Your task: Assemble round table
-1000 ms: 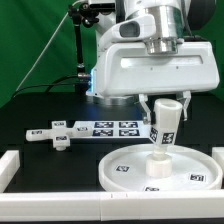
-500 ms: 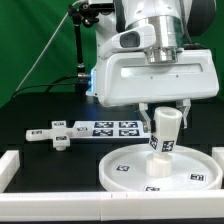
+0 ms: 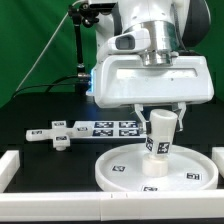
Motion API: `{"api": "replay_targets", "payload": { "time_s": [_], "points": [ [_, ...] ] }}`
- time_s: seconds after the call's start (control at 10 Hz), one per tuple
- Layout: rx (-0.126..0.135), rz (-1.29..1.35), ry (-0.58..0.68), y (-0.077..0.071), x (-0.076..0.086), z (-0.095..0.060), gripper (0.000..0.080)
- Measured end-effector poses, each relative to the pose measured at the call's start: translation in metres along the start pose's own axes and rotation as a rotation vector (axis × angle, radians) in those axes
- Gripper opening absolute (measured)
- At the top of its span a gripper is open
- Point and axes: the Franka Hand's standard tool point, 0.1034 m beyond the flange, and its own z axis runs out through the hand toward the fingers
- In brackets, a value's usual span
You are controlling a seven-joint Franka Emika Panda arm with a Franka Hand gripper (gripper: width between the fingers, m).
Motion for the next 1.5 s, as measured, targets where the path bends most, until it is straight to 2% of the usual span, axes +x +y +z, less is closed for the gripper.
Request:
{"api": "replay_targets", "payload": {
  "time_s": [0.2,0.3,0.7,1.0,1.2,1.4,1.5],
  "points": [
    [0.0,0.0,0.0,0.0,0.0,0.0,0.0412],
    [0.0,-0.005,-0.001,0.001,0.001,-0.001,0.0613],
    [-0.013,-0.022,0.002,0.014,0.01,-0.007,0.0644],
    [0.006,-0.012,-0.046,0.016,0.012,-0.017,0.0649],
    [0.007,-0.013,-0.047,0.016,0.011,-0.016,0.0649],
    [0.021,-0.018,-0.074,0.013,0.01,-0.014,0.0649],
    [0.015,-0.019,-0.076,0.019,0.007,-0.013,0.0649]
  ]
}}
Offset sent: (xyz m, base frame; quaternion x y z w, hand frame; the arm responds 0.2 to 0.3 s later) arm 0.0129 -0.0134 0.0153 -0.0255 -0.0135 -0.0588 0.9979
